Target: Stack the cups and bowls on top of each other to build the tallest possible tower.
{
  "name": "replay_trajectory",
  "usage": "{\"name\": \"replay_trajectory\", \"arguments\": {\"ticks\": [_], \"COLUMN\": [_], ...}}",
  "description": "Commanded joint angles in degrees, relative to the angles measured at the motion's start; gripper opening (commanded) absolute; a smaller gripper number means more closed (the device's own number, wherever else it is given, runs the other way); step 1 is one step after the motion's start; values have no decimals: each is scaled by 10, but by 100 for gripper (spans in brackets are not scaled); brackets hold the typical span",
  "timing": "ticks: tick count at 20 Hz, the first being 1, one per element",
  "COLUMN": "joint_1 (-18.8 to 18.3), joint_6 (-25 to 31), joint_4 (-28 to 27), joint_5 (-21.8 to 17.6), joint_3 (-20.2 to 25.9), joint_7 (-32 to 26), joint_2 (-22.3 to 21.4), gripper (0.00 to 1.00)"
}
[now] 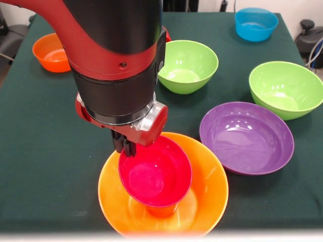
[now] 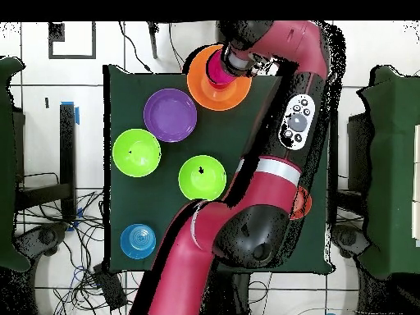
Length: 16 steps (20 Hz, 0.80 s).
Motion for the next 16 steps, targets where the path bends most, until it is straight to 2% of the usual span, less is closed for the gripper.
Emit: {"name": "replay_trajectory", "arguments": {"ticks": [1, 14, 15, 16], "joint_1": [18, 18, 18, 19], "joint_6": [-13, -10, -11, -11], "joint_4": [36, 35, 35, 36], "joint_5": [-42, -37, -37, -39], "joint_3": [49, 47, 46, 48], "joint_7": [-66, -65, -65, -66], "joint_2": [-7, -6, -6, -7], "gripper": [0, 0, 100, 100]}}
